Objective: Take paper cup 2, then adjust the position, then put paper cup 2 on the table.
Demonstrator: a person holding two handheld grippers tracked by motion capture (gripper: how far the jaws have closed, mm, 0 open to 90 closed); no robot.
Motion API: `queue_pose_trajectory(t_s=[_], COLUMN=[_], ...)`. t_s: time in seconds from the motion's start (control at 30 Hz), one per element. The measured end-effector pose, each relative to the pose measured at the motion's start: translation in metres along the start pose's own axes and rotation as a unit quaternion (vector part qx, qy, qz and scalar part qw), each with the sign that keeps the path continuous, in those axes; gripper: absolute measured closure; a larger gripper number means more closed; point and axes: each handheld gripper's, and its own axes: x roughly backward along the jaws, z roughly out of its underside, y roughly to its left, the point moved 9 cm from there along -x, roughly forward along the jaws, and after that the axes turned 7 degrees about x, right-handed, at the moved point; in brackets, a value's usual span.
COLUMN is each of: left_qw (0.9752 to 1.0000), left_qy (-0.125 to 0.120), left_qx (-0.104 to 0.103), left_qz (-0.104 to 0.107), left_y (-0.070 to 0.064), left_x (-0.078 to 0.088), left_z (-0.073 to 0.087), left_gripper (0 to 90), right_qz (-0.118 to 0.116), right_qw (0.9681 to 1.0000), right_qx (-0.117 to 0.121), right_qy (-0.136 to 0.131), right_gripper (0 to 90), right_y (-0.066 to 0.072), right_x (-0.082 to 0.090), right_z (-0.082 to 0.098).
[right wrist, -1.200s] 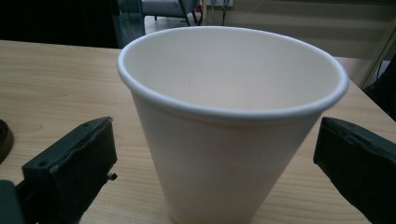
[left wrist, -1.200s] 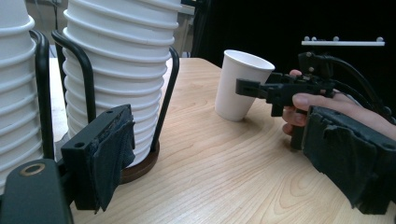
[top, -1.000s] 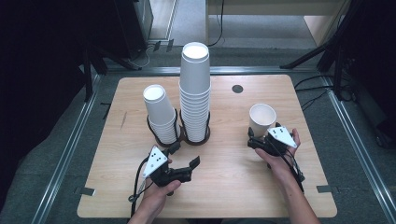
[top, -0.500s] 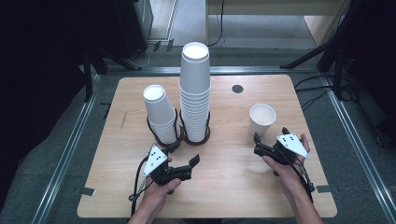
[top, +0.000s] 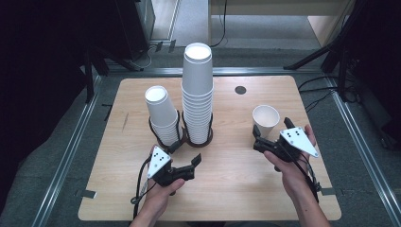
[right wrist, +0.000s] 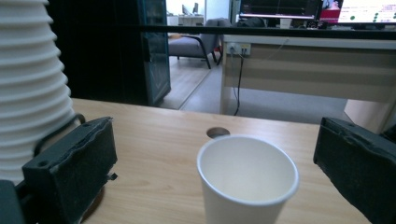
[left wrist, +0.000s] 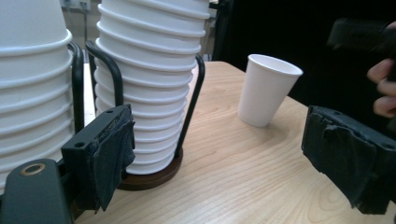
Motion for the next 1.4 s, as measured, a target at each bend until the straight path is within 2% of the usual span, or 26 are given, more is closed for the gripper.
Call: queue_pose_trajectory(t_s=[0.13, 0.27, 0.4, 0.53, 0.63, 0.83, 0.93, 1.07, 1.23, 1.4], left_qw=[1.0000, 0.9996, 0.9980, 0.9961, 0.9953, 0.9939, 0.9940, 0.9934, 0.9910, 0.9896], left_qy=[-0.003, -0.016, -0.027, -0.039, -0.046, -0.044, -0.039, -0.032, -0.036, -0.041], left_qx=[0.004, -0.004, -0.010, 0.000, -0.001, -0.022, -0.026, -0.026, -0.037, -0.051], left_qz=[-0.008, -0.025, -0.057, -0.079, -0.085, -0.098, -0.099, -0.107, -0.124, -0.129], left_y=[0.001, 0.002, 0.005, 0.007, 0.008, 0.006, 0.005, 0.007, 0.011, 0.006], left_x=[-0.003, -0.006, -0.009, -0.014, -0.018, -0.030, -0.036, -0.043, -0.051, -0.061], left_z=[-0.004, -0.012, -0.024, -0.039, -0.049, -0.059, -0.062, -0.066, -0.072, -0.075], left_gripper=[9.8, 9.8, 9.8, 12.1, 12.8, 12.7, 9.0, 2.7, 2.7, 2.7], right_qz=[-0.012, -0.024, -0.043, -0.059, -0.067, -0.088, -0.099, -0.116, -0.131, -0.140], right_qw=[0.9998, 0.9995, 0.9988, 0.9976, 0.9968, 0.9948, 0.9935, 0.9915, 0.9899, 0.9889], right_qx=[-0.006, -0.011, -0.012, -0.017, -0.020, -0.016, -0.015, -0.020, -0.019, -0.014], right_qy=[-0.011, -0.018, -0.022, -0.032, -0.038, -0.049, -0.054, -0.055, -0.052, -0.049], right_gripper=[0.0, 0.0, 0.0, 0.0, 0.0, 0.0, 0.0, 0.0, 0.0, 0.0], right_y=[0.010, 0.019, 0.032, 0.044, 0.053, 0.077, 0.088, 0.100, 0.113, 0.123], right_x=[-0.001, -0.002, -0.003, -0.006, -0.009, -0.017, -0.022, -0.030, -0.041, -0.052], right_z=[-0.018, -0.033, -0.048, -0.066, -0.079, -0.107, -0.118, -0.128, -0.136, -0.142])
